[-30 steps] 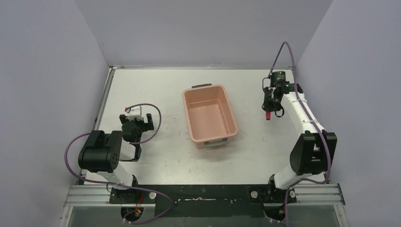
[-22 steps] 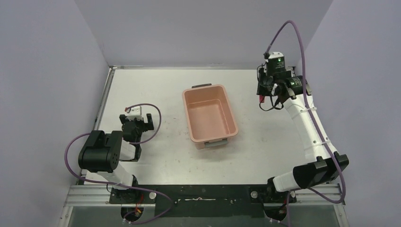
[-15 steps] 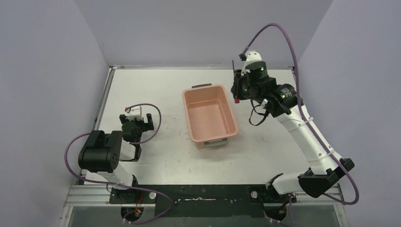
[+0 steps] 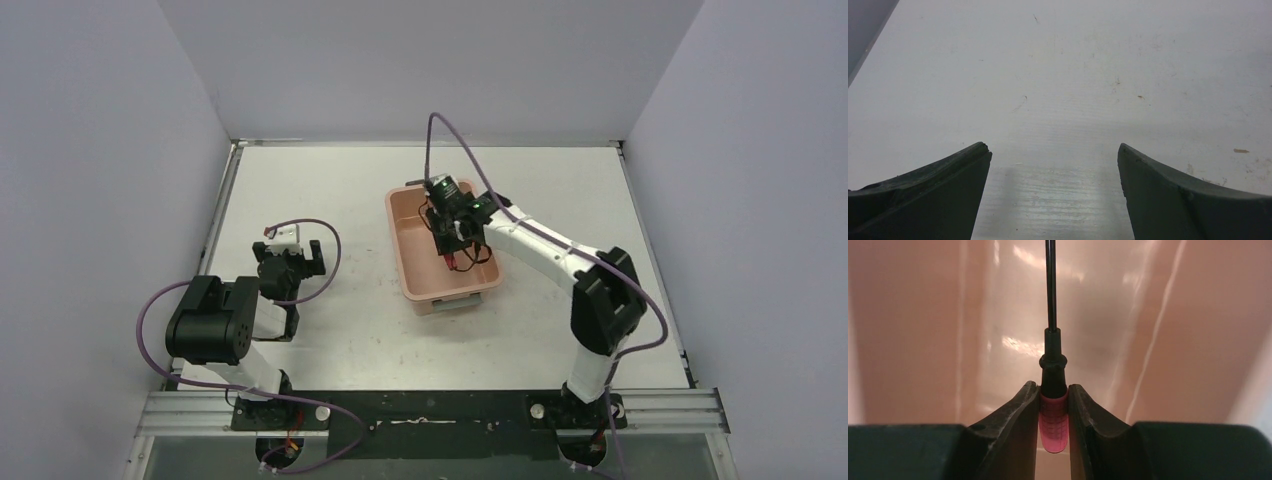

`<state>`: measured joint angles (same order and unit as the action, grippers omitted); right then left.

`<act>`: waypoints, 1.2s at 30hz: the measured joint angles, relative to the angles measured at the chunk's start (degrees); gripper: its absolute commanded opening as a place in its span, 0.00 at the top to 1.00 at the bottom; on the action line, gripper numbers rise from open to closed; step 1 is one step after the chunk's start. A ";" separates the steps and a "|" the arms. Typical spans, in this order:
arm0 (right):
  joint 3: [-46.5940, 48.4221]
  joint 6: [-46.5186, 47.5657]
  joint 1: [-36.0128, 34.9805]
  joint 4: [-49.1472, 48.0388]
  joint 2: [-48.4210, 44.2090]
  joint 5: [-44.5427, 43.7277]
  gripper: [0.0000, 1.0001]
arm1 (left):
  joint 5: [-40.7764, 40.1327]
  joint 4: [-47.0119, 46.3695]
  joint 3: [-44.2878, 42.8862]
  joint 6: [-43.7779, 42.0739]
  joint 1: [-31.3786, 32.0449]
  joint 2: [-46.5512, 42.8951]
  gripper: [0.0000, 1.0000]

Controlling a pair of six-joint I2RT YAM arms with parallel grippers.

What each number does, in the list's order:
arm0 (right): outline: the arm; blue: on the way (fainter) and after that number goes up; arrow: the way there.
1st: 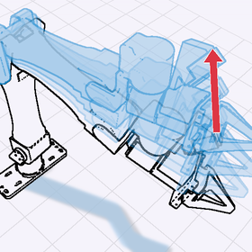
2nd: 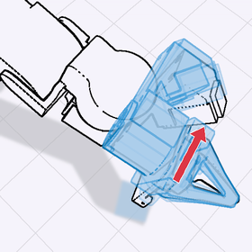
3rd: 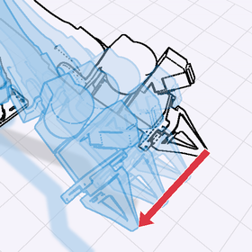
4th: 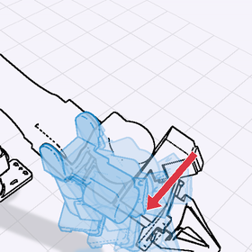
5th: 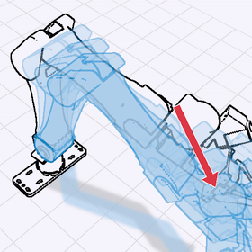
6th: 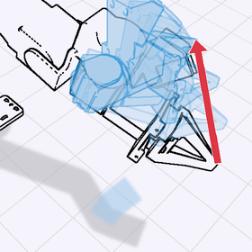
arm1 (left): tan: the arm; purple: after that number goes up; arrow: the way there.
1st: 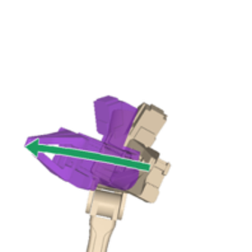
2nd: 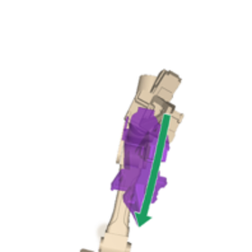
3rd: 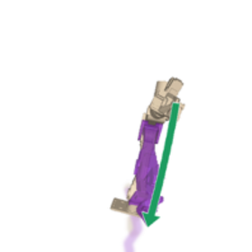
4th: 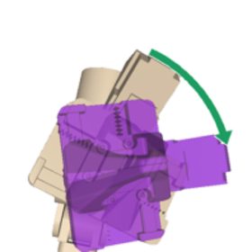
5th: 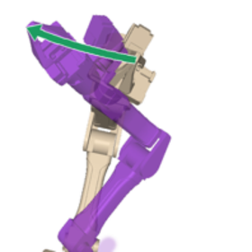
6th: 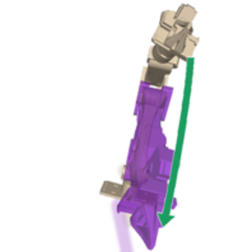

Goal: Put the screwdriver in the bin

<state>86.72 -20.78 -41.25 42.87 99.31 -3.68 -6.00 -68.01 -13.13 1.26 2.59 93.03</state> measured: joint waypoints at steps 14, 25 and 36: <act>-6.14 -2.60 -0.04 -1.84 12.98 3.04 0.25 | 0.00 0.00 0.00 0.00 0.00 0.00 0.03; -0.24 -2.36 -0.46 0.87 4.76 -1.33 0.00 | 0.00 0.00 0.00 0.00 0.00 0.00 0.03; -6.84 1.81 10.54 -8.92 -21.57 -11.28 0.00 | 0.00 0.00 0.00 -0.02 0.00 0.00 0.03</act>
<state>79.88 -18.96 -30.72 33.95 77.73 -14.96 -6.00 -68.01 -13.13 1.23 2.59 93.03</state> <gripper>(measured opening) 0.999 0.971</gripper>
